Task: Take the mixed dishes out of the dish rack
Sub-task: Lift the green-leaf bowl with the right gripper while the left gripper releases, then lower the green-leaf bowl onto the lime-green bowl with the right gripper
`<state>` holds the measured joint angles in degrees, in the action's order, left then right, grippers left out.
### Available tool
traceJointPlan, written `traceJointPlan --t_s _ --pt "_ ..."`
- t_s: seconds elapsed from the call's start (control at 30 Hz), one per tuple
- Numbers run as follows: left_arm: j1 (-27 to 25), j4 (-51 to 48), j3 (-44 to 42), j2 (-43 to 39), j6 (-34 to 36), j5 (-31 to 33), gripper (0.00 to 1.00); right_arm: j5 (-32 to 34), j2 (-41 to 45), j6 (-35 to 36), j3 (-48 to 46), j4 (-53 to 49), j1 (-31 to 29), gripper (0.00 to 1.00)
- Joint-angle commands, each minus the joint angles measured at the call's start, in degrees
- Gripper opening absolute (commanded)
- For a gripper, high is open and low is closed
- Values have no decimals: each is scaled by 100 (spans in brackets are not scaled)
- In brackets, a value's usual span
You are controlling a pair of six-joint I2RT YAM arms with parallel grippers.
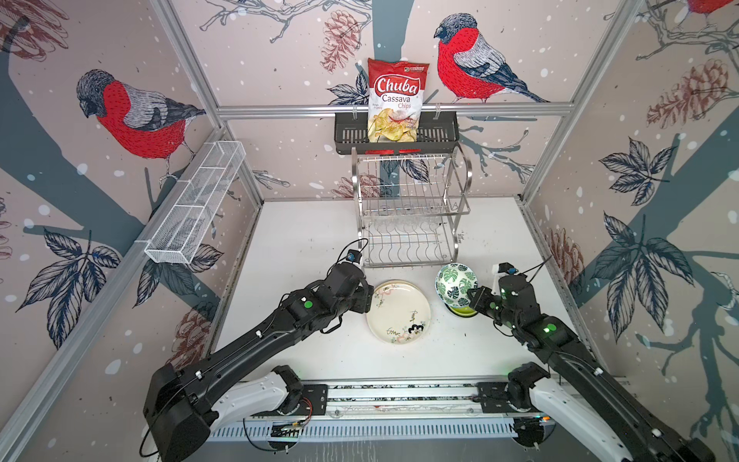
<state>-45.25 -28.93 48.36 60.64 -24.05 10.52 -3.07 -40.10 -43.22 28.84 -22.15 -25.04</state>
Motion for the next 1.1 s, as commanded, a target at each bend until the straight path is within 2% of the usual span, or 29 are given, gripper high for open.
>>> traceJointPlan --t_s 0.0,0.33,0.77,1.07 --pt "42 185 22 40 77 -125 71 -245 -41 185 86 70 142 0" --pt "105 230 15 111 103 -204 72 -295 -60 253 113 -395 510 0" --pt "140 213 -3 164 120 -238 72 -545 -134 319 -58 -562 1007 0" --pt "148 211 -4 163 130 -248 72 -633 -284 341 -151 -545 1137 0"
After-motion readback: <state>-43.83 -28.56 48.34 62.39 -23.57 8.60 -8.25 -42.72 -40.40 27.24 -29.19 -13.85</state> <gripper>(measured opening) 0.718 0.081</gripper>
